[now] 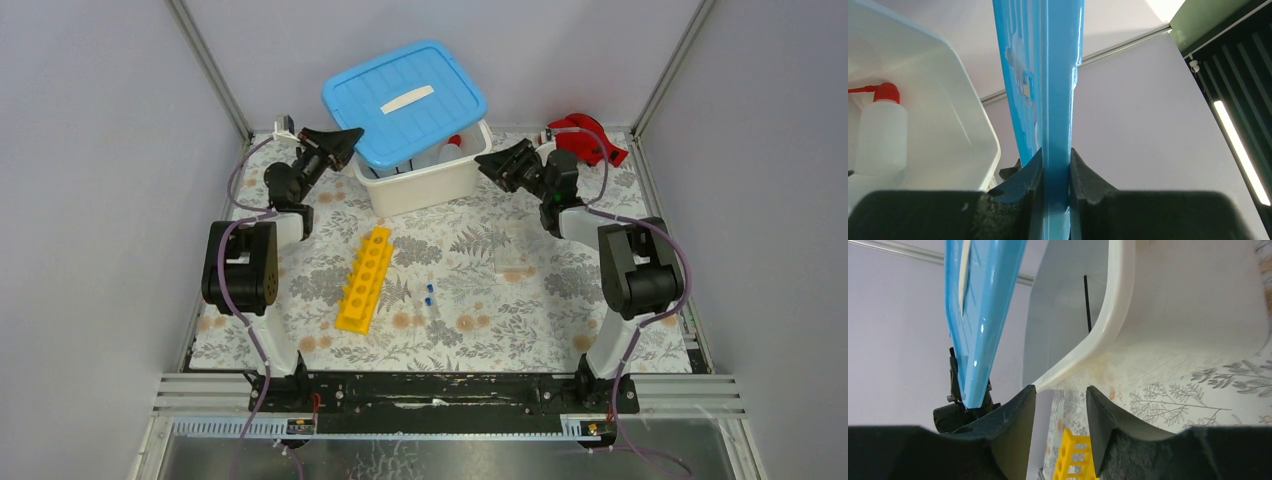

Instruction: Organize the chemistry lab equipment

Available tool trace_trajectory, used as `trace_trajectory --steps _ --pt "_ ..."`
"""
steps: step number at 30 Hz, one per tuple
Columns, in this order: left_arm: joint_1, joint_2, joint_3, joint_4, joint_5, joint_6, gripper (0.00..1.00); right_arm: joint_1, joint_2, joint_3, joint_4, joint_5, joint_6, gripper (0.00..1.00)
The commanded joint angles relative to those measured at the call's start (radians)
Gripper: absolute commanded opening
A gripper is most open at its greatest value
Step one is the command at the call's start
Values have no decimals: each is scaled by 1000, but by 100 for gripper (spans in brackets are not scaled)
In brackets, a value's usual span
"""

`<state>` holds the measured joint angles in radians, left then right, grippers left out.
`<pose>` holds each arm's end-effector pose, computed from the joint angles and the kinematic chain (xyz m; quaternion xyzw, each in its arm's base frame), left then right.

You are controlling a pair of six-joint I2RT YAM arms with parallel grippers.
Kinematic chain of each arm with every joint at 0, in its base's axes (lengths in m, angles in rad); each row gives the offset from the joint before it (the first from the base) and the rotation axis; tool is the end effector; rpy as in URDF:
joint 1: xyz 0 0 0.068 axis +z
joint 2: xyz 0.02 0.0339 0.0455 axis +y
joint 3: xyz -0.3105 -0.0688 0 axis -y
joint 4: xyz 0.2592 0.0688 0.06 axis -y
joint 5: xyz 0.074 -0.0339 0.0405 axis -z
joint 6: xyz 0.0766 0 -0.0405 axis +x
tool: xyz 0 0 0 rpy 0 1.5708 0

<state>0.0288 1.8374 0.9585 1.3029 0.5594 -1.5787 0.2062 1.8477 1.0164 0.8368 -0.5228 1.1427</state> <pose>0.4410 -0.0280 0.3089 -0.2144 0.5288 -0.6719 0.4721 0.4466 0.1325 0.2619 0.1439 0.6906 0.5701 0.4212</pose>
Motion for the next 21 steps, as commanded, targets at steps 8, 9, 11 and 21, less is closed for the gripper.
trace_trajectory --steps 8,9,11,21 --pt "29 -20 88 -97 159 46 0 -69 -103 209 -329 52 -282 51" --pt "30 -15 93 -102 167 43 0 -72 -100 232 -355 57 -302 51" --pt "34 -4 105 -111 184 35 0 -78 -90 277 -409 72 -338 52" --pt "42 66 144 -119 245 -10 0 -88 46 518 -574 67 -415 59"
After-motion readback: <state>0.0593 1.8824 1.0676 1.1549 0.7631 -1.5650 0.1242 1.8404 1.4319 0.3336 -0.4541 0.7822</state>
